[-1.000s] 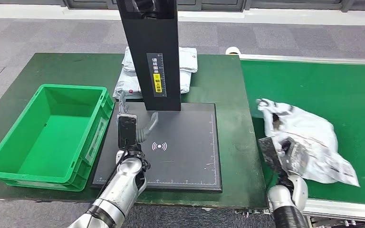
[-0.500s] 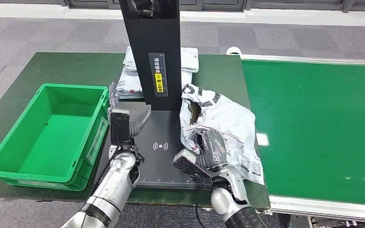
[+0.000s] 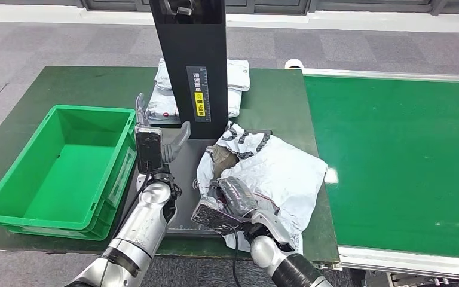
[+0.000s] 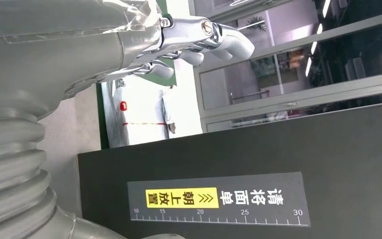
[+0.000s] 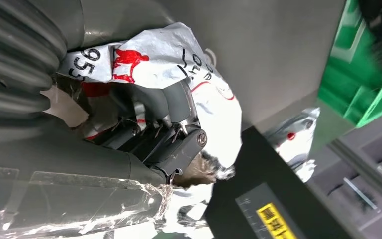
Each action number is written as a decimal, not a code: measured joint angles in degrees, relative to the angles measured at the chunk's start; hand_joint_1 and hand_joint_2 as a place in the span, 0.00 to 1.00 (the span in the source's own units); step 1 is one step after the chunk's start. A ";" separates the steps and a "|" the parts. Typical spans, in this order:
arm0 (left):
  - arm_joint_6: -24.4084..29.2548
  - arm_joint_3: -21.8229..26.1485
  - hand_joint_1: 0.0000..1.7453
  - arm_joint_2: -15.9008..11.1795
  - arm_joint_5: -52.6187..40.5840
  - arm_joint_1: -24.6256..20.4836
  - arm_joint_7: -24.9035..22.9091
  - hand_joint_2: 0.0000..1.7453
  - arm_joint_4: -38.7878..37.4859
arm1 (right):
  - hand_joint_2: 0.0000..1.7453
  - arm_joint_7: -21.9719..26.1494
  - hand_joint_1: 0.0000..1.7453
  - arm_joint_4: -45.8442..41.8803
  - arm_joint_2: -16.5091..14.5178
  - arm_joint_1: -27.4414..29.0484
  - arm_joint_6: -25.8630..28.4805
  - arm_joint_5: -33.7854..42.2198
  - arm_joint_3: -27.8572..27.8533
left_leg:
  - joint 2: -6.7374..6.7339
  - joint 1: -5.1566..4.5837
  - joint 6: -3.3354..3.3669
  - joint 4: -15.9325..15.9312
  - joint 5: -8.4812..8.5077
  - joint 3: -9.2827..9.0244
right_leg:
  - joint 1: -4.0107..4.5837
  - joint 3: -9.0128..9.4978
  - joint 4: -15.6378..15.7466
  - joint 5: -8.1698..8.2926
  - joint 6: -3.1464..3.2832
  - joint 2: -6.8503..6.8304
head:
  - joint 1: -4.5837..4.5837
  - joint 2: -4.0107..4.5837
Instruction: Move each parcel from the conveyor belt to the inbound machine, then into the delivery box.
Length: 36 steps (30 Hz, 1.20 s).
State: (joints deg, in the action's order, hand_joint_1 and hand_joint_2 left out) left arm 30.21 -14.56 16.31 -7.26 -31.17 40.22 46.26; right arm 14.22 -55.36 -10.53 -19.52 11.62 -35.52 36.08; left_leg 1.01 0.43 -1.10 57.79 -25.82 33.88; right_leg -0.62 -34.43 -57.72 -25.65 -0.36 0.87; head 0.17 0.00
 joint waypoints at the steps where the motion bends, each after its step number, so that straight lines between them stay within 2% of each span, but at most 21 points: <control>1: 0.04 -0.20 0.00 -0.05 0.17 0.00 0.00 1.00 0.15 | 1.00 0.50 0.00 0.27 0.09 0.00 0.89 0.79 0.01 | 0.00 0.00 0.00 0.00 0.00 0.00 | 0.00 0.00 0.00 0.00 0.00 0.00 | -0.01 0.00; 5: 0.13 -1.05 0.00 -0.38 0.69 0.03 0.00 1.00 0.75 | 1.00 3.59 0.00 0.05 0.73 0.21 5.07 3.66 -0.12 | -0.01 -0.02 0.00 0.01 -0.01 0.00 | -0.02 -0.02 0.00 0.00 0.00 0.01 | 0.00 0.00; 11: -0.51 -2.88 0.00 -0.91 0.75 0.36 0.00 1.00 1.85 | 1.00 11.87 0.00 -4.68 1.86 2.47 11.09 10.36 -3.37 | -0.01 -0.02 0.00 0.01 -0.02 0.00 | -0.01 -0.03 0.01 0.00 0.00 0.01 | -0.01 0.00; 14: -2.05 -3.73 0.00 -1.06 0.78 0.54 0.00 1.00 2.34 | 1.00 15.09 0.00 -6.93 2.26 3.68 10.71 14.39 -5.33 | -0.01 -0.02 0.00 0.01 -0.02 0.00 | -0.01 -0.03 0.01 0.00 0.00 0.01 | 0.00 0.00; 18: -4.75 -5.15 0.00 -1.26 0.81 0.87 0.00 1.00 2.87 | 1.00 19.59 0.00 -8.88 2.52 4.85 7.46 22.77 -8.21 | -0.02 -0.02 0.00 0.01 -0.02 0.00 | -0.01 -0.03 0.01 0.00 0.00 0.01 | 0.00 0.00; 26: -5.36 -6.45 0.00 -1.40 0.79 1.12 0.00 1.00 3.37 | 1.00 20.25 0.00 -10.13 3.05 5.66 6.40 24.62 -10.42 | -0.02 -0.01 0.00 0.01 -0.02 0.00 | -0.01 -0.03 0.01 0.00 0.00 0.02 | -0.01 0.00; 30: -5.37 -6.51 0.00 -1.40 0.76 1.14 0.00 1.00 3.44 | 0.00 20.25 0.00 -10.38 3.25 5.75 6.03 25.04 -10.82 | -0.02 -0.01 0.00 0.01 -0.02 0.00 | -0.01 -0.03 0.01 0.00 0.00 0.02 | -0.01 0.00; 36: -5.37 -7.63 0.00 -1.48 -0.18 1.29 0.00 1.00 3.44 | 0.00 19.53 0.00 -9.96 3.62 5.75 -0.51 32.36 -11.68 | -0.02 -0.01 0.00 0.01 -0.02 0.01 | -0.01 -0.03 0.01 0.00 0.00 0.01 | 0.00 0.00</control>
State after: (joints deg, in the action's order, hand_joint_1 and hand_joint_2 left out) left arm 24.85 -22.20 14.83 -7.44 -29.88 40.22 49.70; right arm 33.75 -65.32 -6.91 -13.77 11.11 -3.16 24.40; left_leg 1.00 0.41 -1.09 57.80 -25.83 33.89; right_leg -0.64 -34.46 -57.71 -25.65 -0.36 0.88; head 0.17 0.00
